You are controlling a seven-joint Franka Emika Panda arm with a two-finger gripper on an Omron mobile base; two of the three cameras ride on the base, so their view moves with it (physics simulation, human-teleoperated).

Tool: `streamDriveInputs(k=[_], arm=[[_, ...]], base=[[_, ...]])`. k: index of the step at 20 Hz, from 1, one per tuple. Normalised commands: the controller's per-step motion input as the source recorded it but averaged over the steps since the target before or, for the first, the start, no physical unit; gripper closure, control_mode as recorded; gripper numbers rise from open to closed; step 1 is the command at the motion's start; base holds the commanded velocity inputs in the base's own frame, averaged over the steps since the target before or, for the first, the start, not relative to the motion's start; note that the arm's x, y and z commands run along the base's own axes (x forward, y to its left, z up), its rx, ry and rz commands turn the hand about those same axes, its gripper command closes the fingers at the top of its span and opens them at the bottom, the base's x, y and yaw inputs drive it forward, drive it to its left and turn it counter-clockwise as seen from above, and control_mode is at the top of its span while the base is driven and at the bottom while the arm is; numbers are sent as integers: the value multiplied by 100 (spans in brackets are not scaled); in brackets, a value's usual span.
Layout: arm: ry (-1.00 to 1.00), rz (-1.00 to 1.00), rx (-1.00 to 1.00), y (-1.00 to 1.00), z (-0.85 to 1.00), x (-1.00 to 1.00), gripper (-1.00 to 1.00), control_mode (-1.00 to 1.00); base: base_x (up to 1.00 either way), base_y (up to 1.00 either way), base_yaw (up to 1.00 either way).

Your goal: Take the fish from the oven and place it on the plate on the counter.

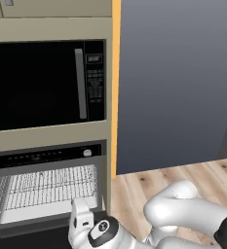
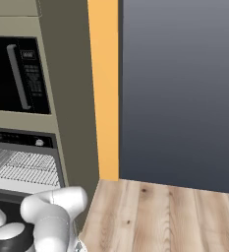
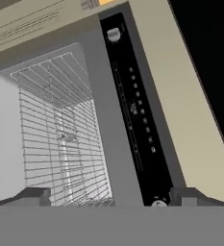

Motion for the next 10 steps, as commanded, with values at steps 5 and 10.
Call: streamDriveInputs(k=[5, 10], arm=[[0, -2, -4, 2, -15, 22, -100, -100], [0, -1, -9, 1, -48, 12, -100, -100]], base=[[0, 0, 0], [0, 0, 0]])
